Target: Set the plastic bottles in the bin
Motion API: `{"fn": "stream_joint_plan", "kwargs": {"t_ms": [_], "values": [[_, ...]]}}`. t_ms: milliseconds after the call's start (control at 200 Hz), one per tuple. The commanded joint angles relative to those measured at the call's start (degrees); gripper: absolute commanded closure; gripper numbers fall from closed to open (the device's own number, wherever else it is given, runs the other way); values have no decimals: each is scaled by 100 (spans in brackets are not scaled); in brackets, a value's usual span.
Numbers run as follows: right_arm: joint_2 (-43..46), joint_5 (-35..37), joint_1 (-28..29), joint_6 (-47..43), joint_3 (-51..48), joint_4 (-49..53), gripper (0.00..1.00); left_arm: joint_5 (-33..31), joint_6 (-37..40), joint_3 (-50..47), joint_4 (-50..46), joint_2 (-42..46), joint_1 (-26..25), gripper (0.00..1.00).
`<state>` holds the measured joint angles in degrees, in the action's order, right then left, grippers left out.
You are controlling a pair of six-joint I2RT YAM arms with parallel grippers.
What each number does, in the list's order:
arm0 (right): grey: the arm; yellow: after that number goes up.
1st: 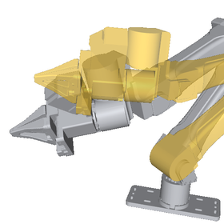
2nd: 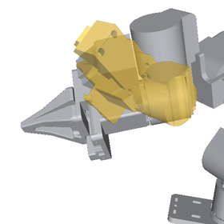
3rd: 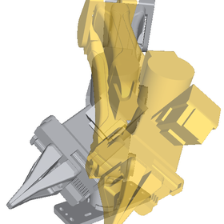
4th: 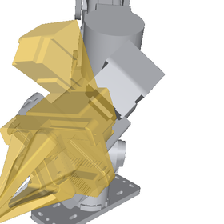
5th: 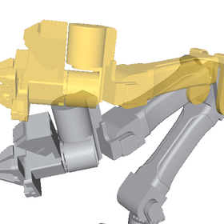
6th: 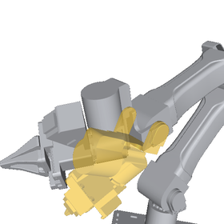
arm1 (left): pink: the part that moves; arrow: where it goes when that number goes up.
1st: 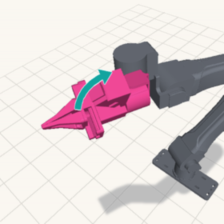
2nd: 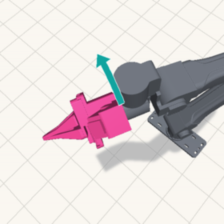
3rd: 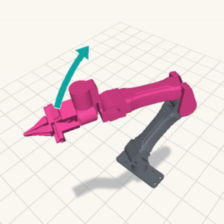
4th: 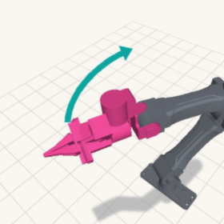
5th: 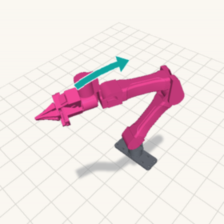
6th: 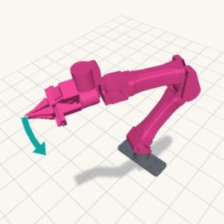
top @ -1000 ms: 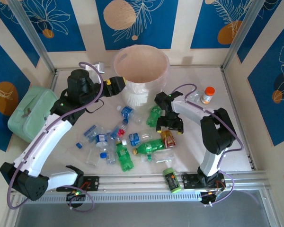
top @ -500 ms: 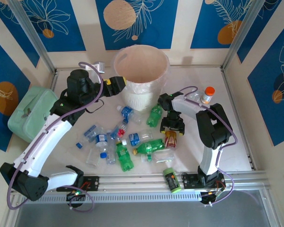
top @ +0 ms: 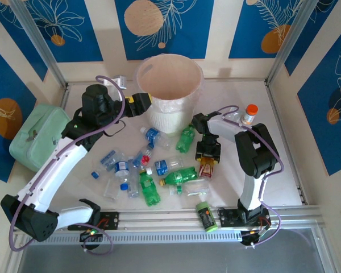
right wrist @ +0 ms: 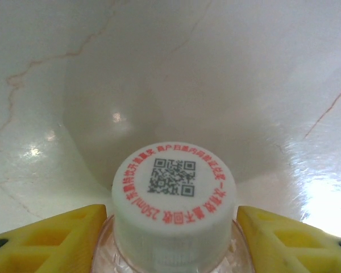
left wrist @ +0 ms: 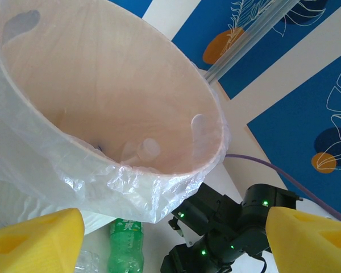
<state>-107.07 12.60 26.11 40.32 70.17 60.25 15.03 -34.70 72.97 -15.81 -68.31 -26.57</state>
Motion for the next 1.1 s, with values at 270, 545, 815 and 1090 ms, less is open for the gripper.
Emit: {"fn": "stream_joint_plan", "kwargs": {"t_ms": [270, 545, 815, 1090], "values": [[1249, 12, -182, 178, -336, -286, 50, 131, -60, 7, 118, -29, 29, 15], [3112, -422, -712, 38, 73, -378, 53, 675, -254, -52, 717, 39, 29, 10], [4512, -2591, -1489, 722, 441, -1843, 52, 2727, -1169, -39, 2528, -350, -77, 7], [4636, -3413, -1543, 1649, 709, -3216, 52, 3328, -1680, -12, 3233, -720, -407, 2]]}}
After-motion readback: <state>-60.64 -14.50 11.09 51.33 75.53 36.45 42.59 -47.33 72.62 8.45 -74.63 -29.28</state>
